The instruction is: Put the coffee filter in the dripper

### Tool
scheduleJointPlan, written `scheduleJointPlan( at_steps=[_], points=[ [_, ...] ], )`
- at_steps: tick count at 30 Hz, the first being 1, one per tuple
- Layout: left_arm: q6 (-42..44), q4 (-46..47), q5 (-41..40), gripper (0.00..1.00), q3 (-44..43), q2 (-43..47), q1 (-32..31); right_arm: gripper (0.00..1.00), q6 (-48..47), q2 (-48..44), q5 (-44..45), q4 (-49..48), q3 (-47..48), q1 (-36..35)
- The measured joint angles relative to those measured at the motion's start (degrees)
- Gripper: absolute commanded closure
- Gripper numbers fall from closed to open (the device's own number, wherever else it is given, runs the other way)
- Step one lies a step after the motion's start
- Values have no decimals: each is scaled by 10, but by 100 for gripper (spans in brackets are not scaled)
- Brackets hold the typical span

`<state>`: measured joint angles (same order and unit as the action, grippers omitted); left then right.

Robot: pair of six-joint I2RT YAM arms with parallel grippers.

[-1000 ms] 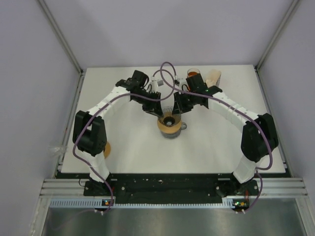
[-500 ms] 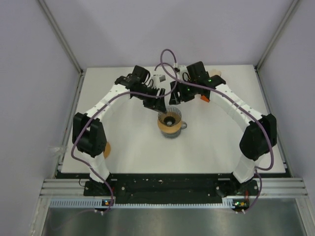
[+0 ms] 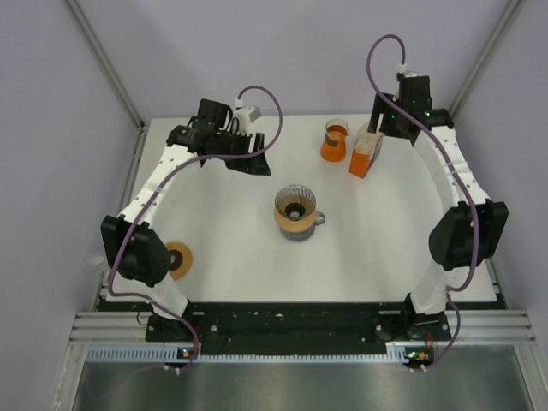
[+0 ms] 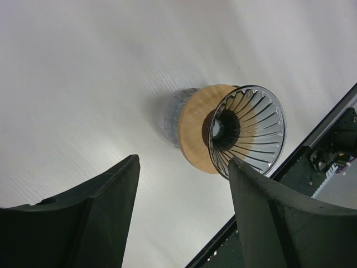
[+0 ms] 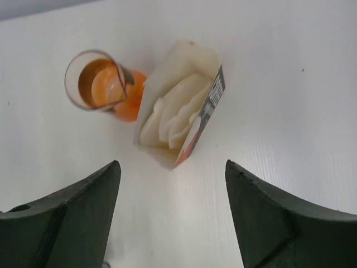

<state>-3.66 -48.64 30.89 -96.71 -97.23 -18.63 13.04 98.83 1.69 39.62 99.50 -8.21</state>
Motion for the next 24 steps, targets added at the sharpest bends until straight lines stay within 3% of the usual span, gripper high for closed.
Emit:
scheduleJointPlan(
  at_steps=[9, 11, 15, 20, 24],
  points=[
    [6, 6, -4, 30, 12, 30, -1, 37, 46, 184, 74, -24, 122, 20],
    [6, 7, -4, 30, 17, 32, 0, 44, 51, 208, 81, -21, 128, 20],
    [6, 6, -4, 30, 24, 32, 0, 74, 56, 246, 84, -19, 143, 20],
    [6, 7, -3, 30, 24, 32, 0, 99, 53, 256, 84, -18, 150, 20],
    [6, 7, -2, 31, 24, 32, 0, 100, 40, 256, 88, -20, 147, 20]
  ],
)
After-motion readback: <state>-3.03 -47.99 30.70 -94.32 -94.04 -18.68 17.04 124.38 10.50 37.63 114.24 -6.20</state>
